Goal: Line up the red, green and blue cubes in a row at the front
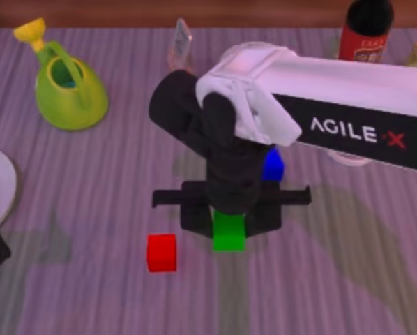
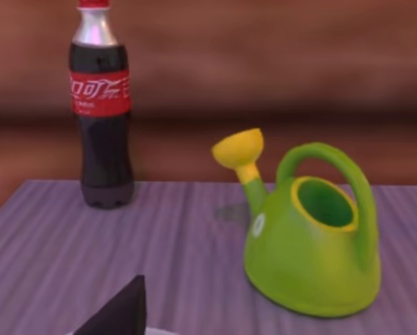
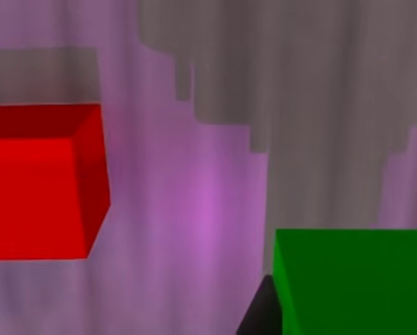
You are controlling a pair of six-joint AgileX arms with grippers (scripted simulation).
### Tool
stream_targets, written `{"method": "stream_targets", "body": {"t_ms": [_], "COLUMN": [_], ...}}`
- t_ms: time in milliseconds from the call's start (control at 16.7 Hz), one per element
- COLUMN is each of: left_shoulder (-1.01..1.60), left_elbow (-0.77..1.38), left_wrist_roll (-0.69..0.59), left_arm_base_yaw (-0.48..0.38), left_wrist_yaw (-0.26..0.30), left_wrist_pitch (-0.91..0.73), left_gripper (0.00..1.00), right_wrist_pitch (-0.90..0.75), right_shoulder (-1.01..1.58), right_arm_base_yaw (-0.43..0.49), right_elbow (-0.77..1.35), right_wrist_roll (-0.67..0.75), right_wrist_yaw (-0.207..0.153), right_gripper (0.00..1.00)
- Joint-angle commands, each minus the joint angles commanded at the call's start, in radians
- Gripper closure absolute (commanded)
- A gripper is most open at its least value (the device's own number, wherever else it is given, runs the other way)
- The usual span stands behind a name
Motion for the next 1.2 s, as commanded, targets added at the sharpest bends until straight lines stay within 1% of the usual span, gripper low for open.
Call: {"method": "stream_targets", "body": {"t_ms": [240,540,1200], "left_shoulder": [0.000,0.000,0.000], "left_elbow": [0.000,0.000,0.000], "left_wrist_roll": [0.000,0.000,0.000], "left_arm_base_yaw": [0.000,0.000,0.000], "left_wrist_yaw": [0.000,0.000,0.000], "left_wrist_pitch": [0.000,0.000,0.000], "left_gripper": [0.00,0.00,0.00], "right_wrist_pitch": [0.146,0.169,0.169], "right_shoulder": [0.044,0.054,0.054], "right_arm_base_yaw": [0.005,0.007,0.007], "right_elbow": [-0.098,-0.117,-0.117], "right_wrist_roll": [0.000,0.000,0.000], "right_wrist_yaw": [0.001,0.002,0.002], "right_gripper": [1.00,1.00,0.17]}}
